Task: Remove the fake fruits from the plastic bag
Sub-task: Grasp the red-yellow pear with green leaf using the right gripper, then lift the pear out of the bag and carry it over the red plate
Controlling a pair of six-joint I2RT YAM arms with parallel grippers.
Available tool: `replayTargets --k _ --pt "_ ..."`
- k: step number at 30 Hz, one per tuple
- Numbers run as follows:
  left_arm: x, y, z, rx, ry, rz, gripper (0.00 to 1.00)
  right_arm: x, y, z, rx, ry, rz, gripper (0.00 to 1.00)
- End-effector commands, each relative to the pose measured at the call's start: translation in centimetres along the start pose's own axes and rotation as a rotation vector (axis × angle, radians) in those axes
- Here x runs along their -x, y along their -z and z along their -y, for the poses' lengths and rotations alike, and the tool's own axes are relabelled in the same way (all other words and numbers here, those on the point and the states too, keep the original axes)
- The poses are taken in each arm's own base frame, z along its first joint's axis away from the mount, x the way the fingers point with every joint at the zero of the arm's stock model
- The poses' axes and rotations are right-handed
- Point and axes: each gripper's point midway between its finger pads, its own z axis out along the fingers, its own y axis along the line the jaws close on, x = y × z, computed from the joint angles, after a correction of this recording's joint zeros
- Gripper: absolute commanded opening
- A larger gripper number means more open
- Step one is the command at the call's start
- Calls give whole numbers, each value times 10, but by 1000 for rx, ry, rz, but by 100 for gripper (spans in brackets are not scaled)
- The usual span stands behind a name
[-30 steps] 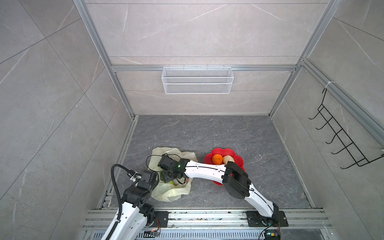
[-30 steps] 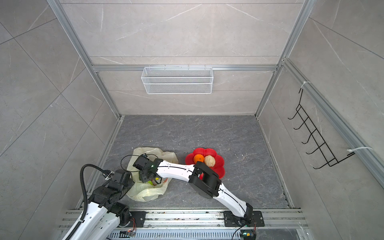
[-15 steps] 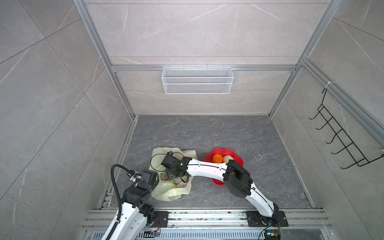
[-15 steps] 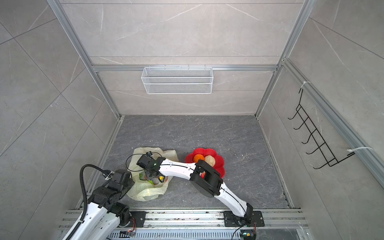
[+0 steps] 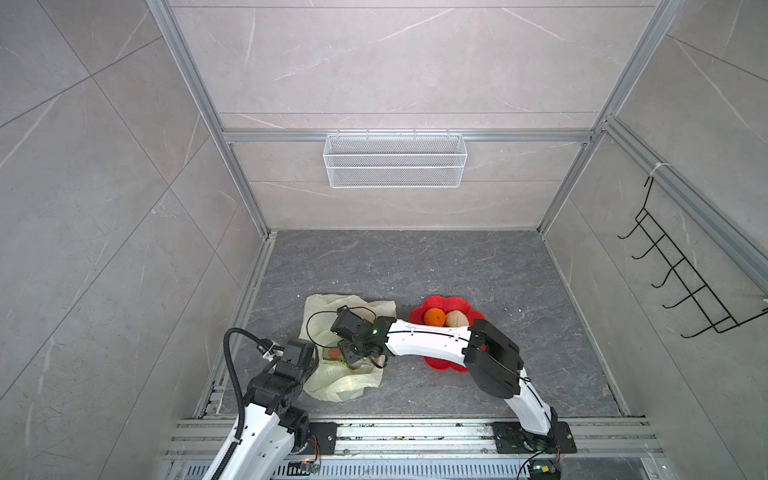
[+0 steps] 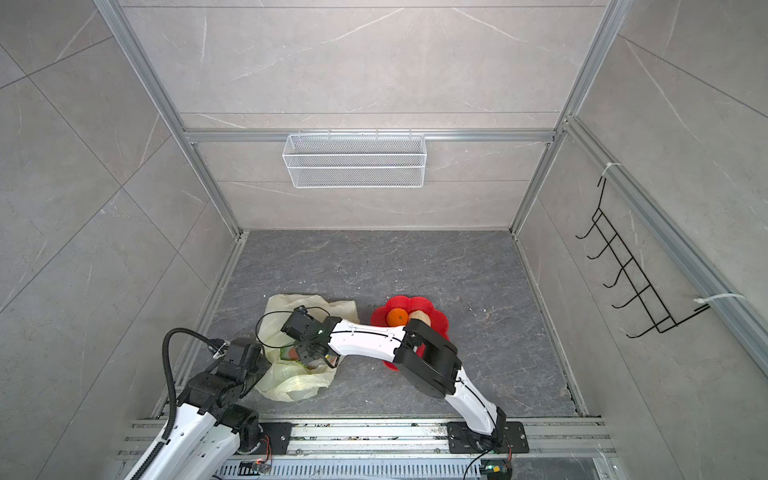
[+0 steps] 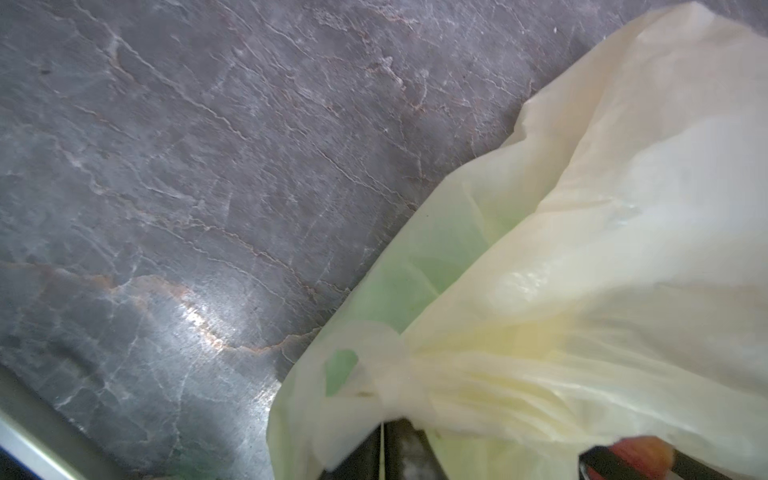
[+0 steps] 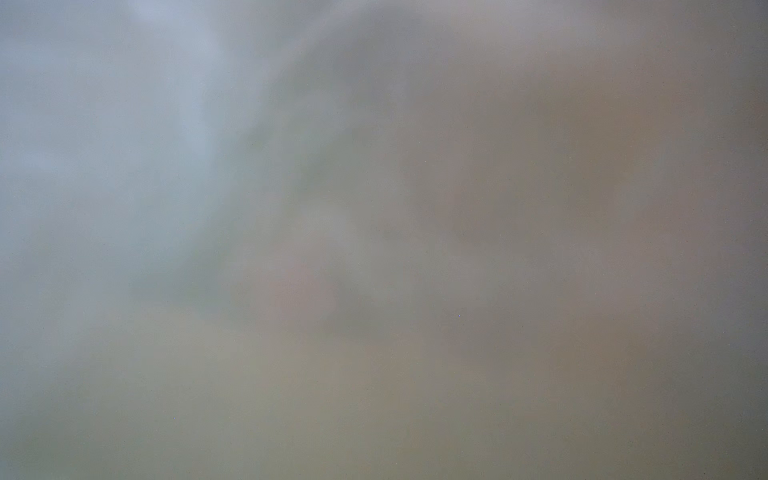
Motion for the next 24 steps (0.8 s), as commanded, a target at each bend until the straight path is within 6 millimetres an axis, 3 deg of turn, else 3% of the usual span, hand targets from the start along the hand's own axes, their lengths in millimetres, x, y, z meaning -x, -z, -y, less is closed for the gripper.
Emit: replayTargets --k 1,6,11,17,24 --pt "5 2 34 -127 -63 -12 9 22 33 -17 91 30 113 54" --pt "9 5 65 -190 -161 -45 7 18 45 -16 116 40 135 54" --pt "10 3 77 -187 -203 -70 7 15 59 -13 136 54 173 55" --pt "16 -5 65 -82 -177 -54 7 6 77 -14 201 76 211 55" --pt "25 -9 57 -18 -153 -11 6 -1 110 2 193 80 284 55"
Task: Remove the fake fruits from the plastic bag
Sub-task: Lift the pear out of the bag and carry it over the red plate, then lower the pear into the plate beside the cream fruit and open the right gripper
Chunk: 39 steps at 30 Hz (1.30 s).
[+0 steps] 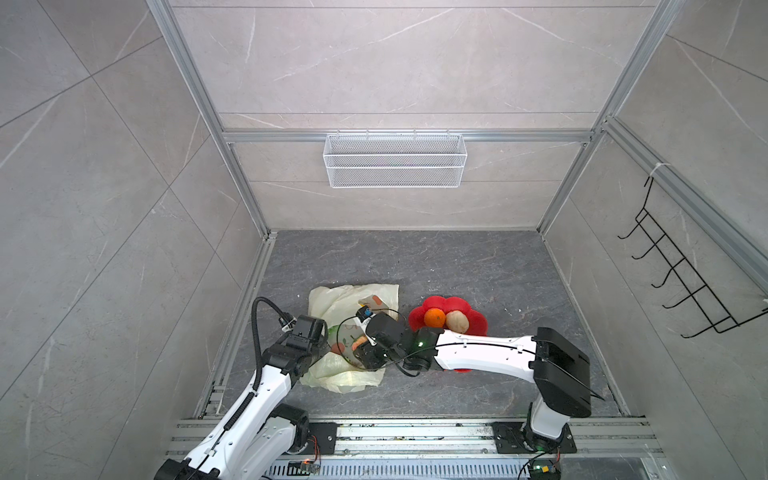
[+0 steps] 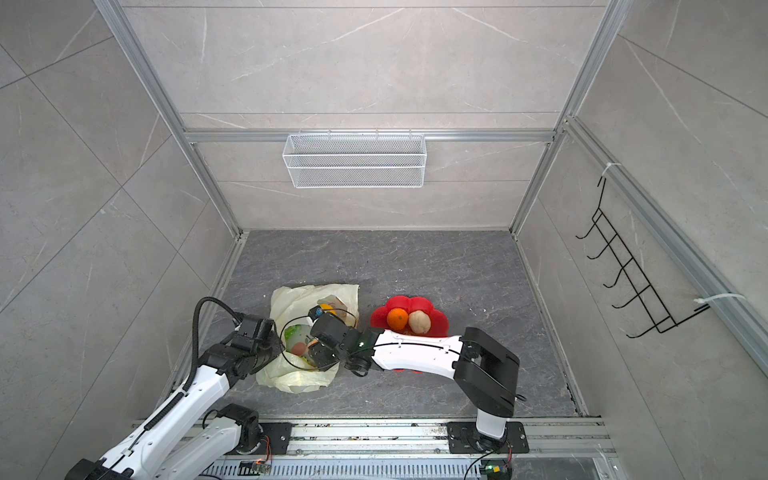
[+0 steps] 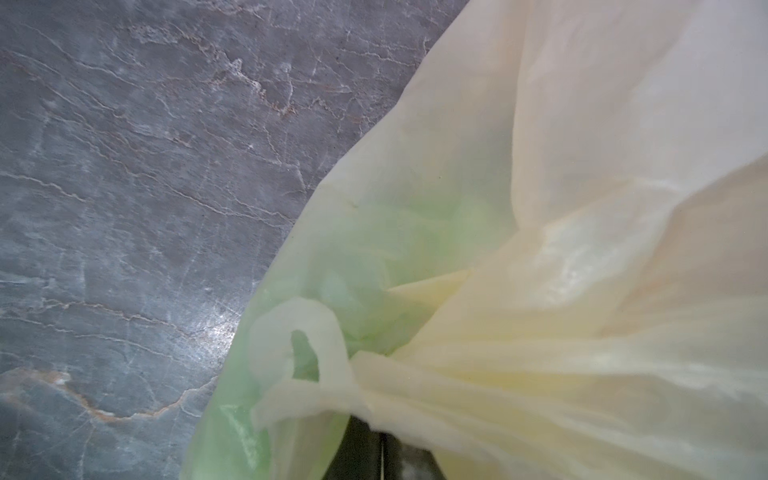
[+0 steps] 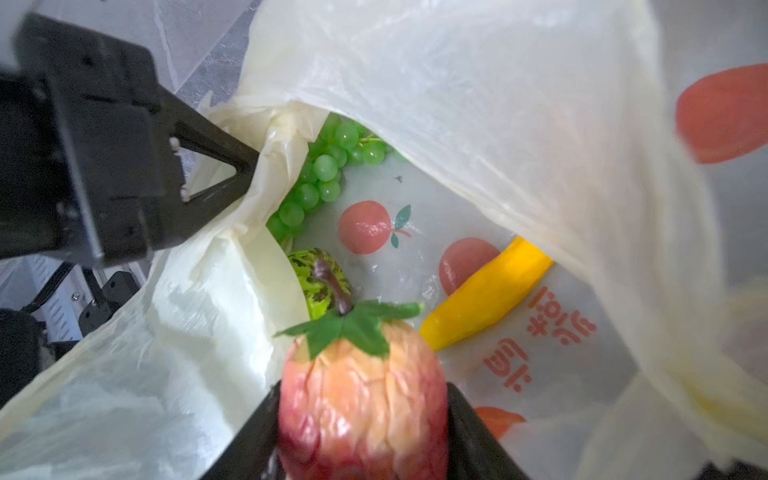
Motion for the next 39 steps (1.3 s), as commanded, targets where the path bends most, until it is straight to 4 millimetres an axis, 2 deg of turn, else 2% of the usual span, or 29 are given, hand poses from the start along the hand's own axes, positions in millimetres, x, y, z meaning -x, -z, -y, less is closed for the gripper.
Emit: replayTargets --k 1,5,14,16,19,22,27,33,39 --pt "18 7 3 16 25 60 6 18 27 -2 4 20 99 55" --pt "19 4 7 12 19 56 6 25 54 17 -63 -10 172 55" --pt "18 -2 11 21 6 35 7 33 91 53 -160 -67 271 55" --pt "18 -2 9 26 5 38 7 33 101 69 -204 -90 288 55" --pt "17 -1 7 26 4 41 7 26 114 103 -287 -142 294 54" --pt "17 -2 7 20 2 44 7 8 126 146 -377 -220 280 54" --pt "16 -3 10 4 -4 42 7 -29 139 193 -447 -376 257 54" --pt "16 -6 14 -10 -6 34 7 -69 151 228 -505 -550 249 54" --pt "15 -6 15 -13 -7 28 7 -106 152 249 -571 -728 259 54"
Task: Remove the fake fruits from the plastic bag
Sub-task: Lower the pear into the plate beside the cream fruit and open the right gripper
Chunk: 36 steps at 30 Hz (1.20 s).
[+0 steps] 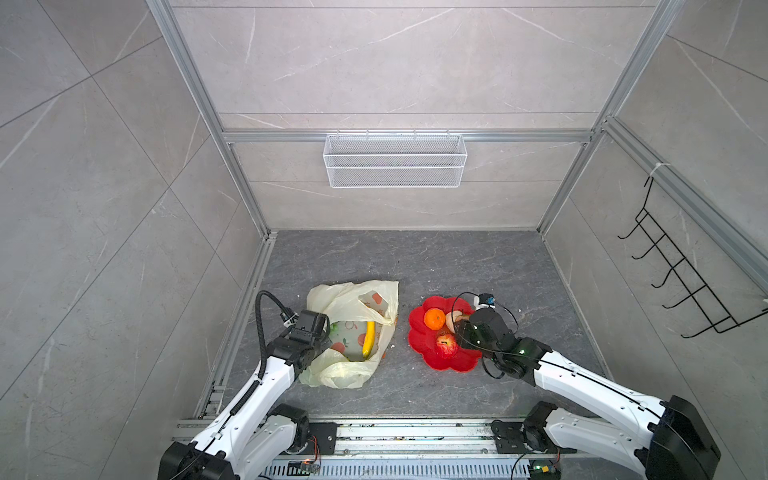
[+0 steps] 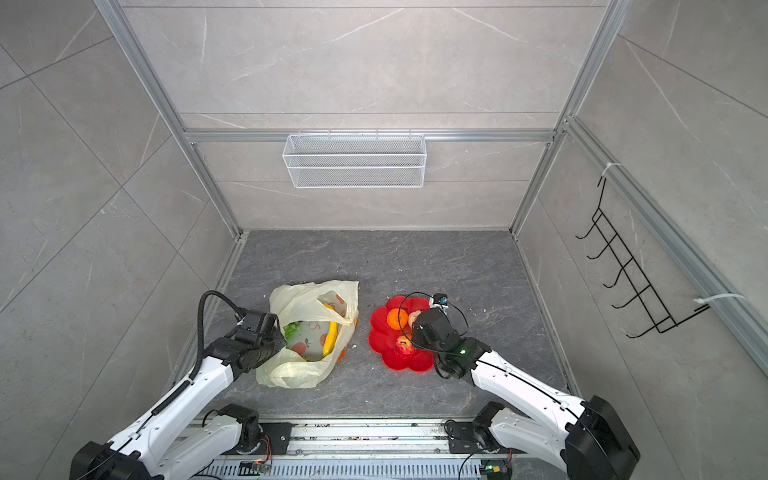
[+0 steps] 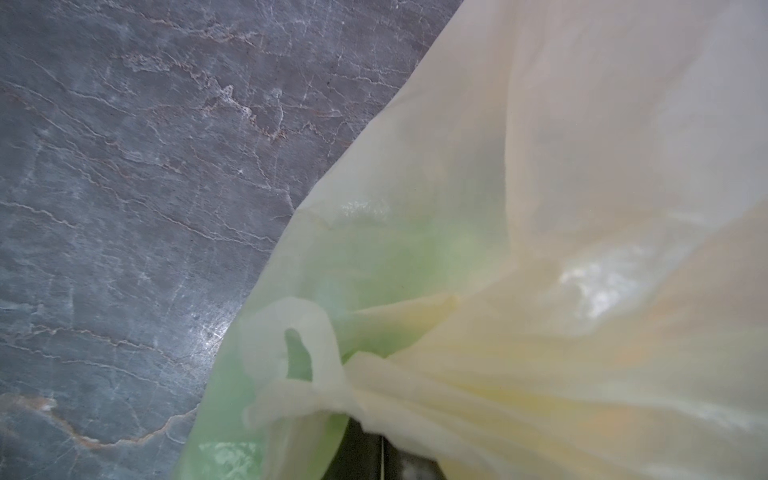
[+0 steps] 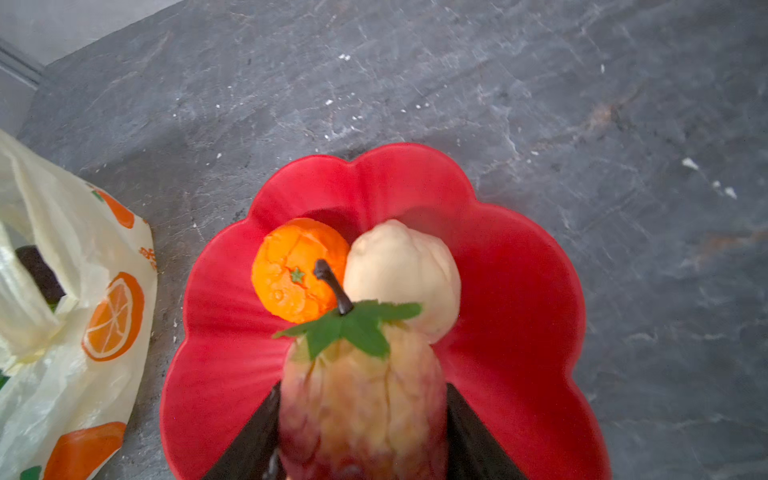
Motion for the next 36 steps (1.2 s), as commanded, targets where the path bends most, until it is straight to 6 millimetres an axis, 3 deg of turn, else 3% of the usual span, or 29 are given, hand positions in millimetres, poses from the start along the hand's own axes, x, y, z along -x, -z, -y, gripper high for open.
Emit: replayTargets --k 1,15,24,36 --pt "6 1 5 -21 -1 17 7 -15 -5 19 -42 -136 -11 54" --pt "4 3 -2 -11 1 24 7 -39 -31 23 -39 -266 -46 53" --pt "4 3 0 -19 5 24 7 -42 -34 32 -92 -304 -46 61" --pt "5 6 -3 -18 6 33 7 -36 -27 37 -130 -303 -32 65"
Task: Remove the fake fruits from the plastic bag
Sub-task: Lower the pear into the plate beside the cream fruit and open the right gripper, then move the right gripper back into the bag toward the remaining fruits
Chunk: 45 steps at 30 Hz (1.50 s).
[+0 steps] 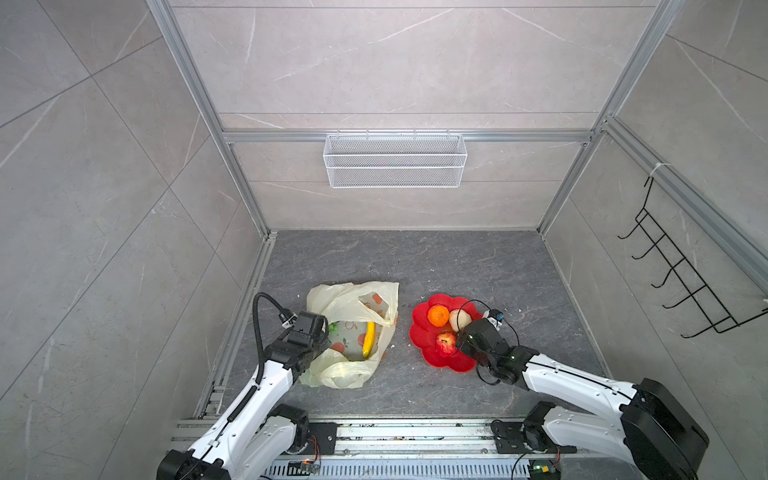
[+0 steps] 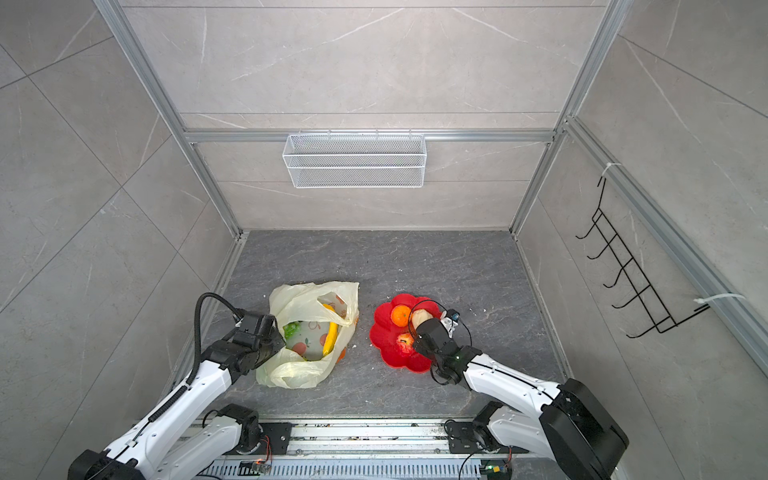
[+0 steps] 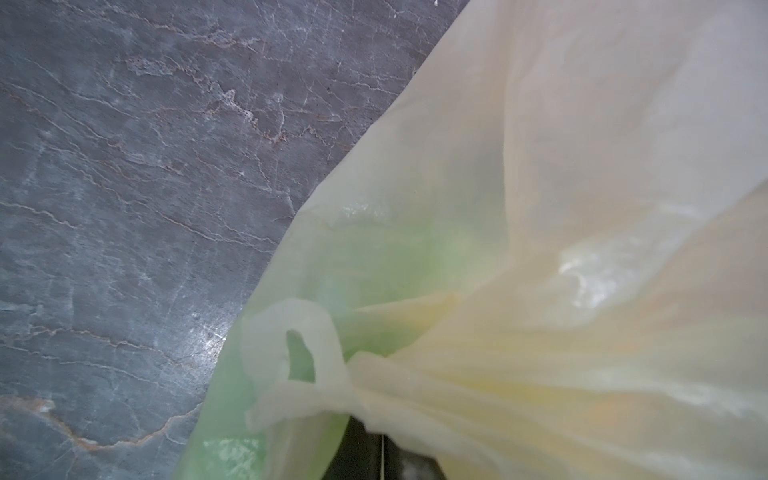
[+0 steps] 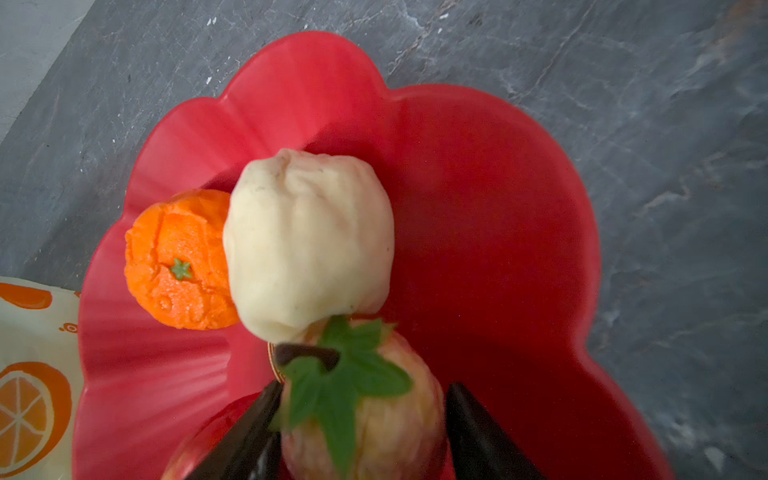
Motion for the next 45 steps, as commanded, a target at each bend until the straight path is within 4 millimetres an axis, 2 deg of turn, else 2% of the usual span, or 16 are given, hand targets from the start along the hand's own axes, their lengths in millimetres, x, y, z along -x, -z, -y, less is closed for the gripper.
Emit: replayTargets --k 1,3,7,17,22,26,29,31,33,37,39,45 --pt "4 3 -1 0 -4 19 7 7 5 7 -52 -5 22 66" --pt "3 2 -2 1 -4 18 7 9 7 9 -69 -6 28 71" --pt "4 3 0 -3 -8 19 7 13 9 7 -73 -1 35 73" --pt "6 6 13 -57 -63 6 7 37 33 -5 -49 63 99 74" --pt "10 10 13 -46 -76 14 7 51 66 -61 169 131 118 71" --pt "11 11 11 -44 -70 26 7 50 90 -103 255 249 145 70" --pt "13 14 9 -40 -66 38 7 36 113 -147 369 353 153 69" --pt "14 16 6 -36 -64 50 8 17 124 -181 453 430 126 68" --pt "15 17 4 -30 -60 58 8 -8 125 -211 530 493 57 68" --pt "14 18 5 -31 -65 50 8 -64 105 -259 614 624 -117 65" --pt "13 17 5 -30 -69 41 8 -86 92 -274 617 670 -188 63" --pt "12 20 -1 -5 -71 44 8 -126 58 -303 637 712 -294 59"
